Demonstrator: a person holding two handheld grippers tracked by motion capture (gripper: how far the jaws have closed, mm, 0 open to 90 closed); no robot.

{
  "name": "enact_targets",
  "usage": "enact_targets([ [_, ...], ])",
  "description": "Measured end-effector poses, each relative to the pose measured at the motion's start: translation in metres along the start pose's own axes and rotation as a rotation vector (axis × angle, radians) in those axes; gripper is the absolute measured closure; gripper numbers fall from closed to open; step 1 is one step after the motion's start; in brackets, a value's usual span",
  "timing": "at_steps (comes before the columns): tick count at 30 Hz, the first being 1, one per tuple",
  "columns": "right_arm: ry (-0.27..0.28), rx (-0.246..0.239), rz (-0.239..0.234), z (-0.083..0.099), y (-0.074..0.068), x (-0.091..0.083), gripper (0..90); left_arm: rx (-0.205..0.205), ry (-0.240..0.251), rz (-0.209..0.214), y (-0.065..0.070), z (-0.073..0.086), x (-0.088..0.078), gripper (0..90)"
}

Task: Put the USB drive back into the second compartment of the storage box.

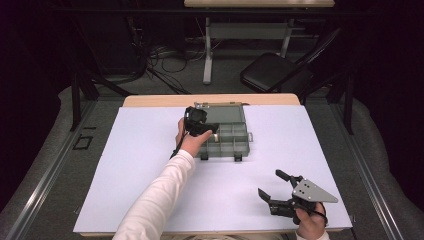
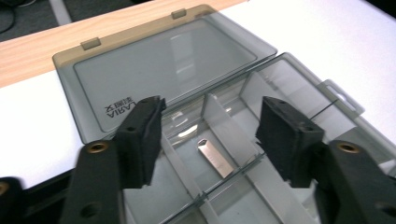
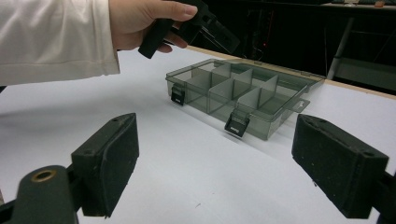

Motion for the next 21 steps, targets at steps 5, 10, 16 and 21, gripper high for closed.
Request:
enact_targets([
  [5,0.0,0.0,0.0,0.0,0.0,0.0,14.4,0.009,0.025,0.014,-0.001,0.001,-0.004,29.9],
  [10,-0.004,0.004,-0.002,0.0,-0.001,0.001,14.5,0.008,0.047,0.061,-0.001,0.004,-0.012,21.6],
  [16,-0.005,0.004,-0.003,0.0,-0.001,0.001,14.4,0.013,0.051,0.093,-0.002,0.008,-0.019,13.8],
  [21,0.0,0.002,-0.004,0.0,-0.001,0.002,14.5,0.026,0.063,0.112,-0.001,0.01,-0.025,8.8],
])
Point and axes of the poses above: each handheld gripper's, and its own axes: x roughly forward along the jaws, z roughly out of its underside, y roughly to its right, the point moved 2 cm from there along x, roughly forward along the jaws, and after that the axes turned 6 degrees about x, right-handed, at the moved point
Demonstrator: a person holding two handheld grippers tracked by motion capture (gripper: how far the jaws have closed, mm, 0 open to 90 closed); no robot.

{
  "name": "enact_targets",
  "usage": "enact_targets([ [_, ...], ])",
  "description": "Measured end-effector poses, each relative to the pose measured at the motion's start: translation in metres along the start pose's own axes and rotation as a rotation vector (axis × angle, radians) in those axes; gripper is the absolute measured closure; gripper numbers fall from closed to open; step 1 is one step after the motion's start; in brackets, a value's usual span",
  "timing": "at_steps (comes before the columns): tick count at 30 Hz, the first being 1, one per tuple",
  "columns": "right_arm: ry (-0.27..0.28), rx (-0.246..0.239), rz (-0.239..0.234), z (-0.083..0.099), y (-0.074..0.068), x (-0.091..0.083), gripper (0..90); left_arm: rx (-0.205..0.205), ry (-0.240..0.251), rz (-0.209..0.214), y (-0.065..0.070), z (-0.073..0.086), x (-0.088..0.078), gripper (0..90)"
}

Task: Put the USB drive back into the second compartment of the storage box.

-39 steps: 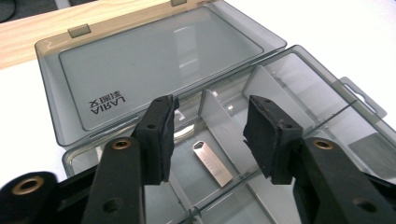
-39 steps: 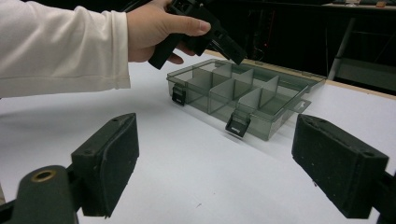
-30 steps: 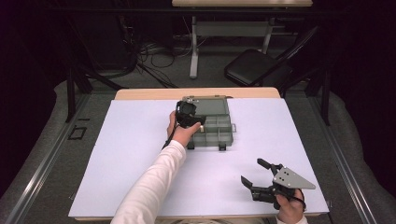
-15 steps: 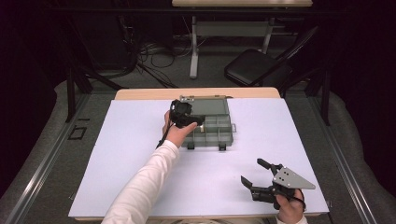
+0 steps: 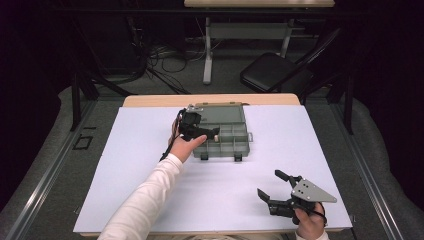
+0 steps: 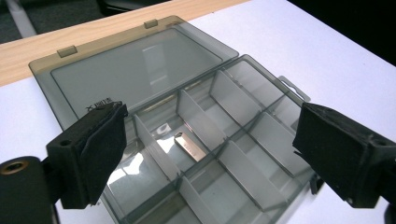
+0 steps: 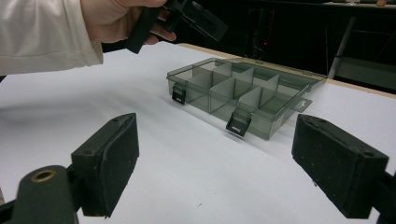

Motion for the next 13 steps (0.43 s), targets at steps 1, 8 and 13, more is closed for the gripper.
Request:
enact_targets([
  [1,0.0,0.0,0.0,0.0,0.0,0.0,14.5,0.005,0.003,0.002,0.0,0.001,-0.001,7.9],
  [8,-0.003,0.001,-0.001,0.0,-0.001,0.001,14.4,-0.016,0.02,0.026,0.001,0.005,-0.009,3.0],
  [13,-0.005,0.001,0.001,0.0,0.0,0.0,14.4,-0.005,0.008,0.04,0.001,0.01,-0.014,0.2],
])
Point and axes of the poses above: each handheld gripper's, and its own axes: x roughly forward along the jaws, z roughly out of its underside, y roughly to its right, the point moved 2 cm from there along x, roughly forward along the jaws, and after that the axes turned 6 degrees about x, right-handed, at the moved point
